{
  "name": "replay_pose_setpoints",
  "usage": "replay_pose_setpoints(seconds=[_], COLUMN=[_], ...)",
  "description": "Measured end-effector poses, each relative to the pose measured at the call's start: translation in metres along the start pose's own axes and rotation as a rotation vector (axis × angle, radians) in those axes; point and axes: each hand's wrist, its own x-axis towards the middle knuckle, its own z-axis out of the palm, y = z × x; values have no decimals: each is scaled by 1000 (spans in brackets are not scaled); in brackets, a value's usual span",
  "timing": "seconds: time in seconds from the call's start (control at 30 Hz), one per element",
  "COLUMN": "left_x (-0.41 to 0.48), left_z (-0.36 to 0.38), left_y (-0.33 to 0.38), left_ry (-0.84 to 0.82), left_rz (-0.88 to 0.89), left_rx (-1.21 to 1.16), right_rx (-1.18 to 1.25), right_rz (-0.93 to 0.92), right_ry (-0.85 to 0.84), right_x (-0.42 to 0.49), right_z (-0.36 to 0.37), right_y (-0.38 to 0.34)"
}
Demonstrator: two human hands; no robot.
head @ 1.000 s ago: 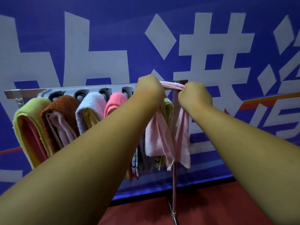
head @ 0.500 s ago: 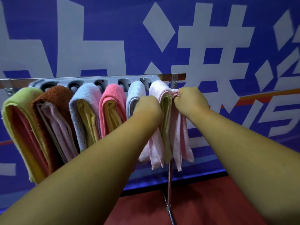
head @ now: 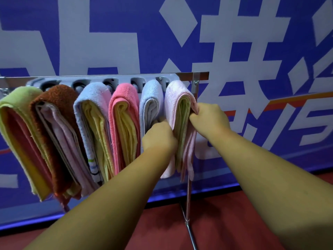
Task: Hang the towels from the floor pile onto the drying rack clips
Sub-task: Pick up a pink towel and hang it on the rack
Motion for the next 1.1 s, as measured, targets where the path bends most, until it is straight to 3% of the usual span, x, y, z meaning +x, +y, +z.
replay_pose_setpoints(seconds=[0.17,0.37,0.57,0.7,0.83,0.97,1.1], left_x=[-5,-1,-5,-2,1,9,7], left_z=[12,23,29,35,38,45,51], left_y=[-4,-21,-38,-40,-41,-48,-51], left_ry=[56,119,1,70,8,-162,-294], left_rz=[35,74,75,89,48,-101,-66], left_rx=[-124,166,335,372,248,-113,-338], right_rx=[44,92,91,168,290,379,458], right_rz=[106,214,299,336,312,332,401], right_ry=[-112,-236,-217,-209,-256,-331,-349], right_x=[-17,-27,-28,-27,-29,-28,-26], right_z=[35,78,96,98,97,105,117], right_y=[16,41,61,66,60,52,50])
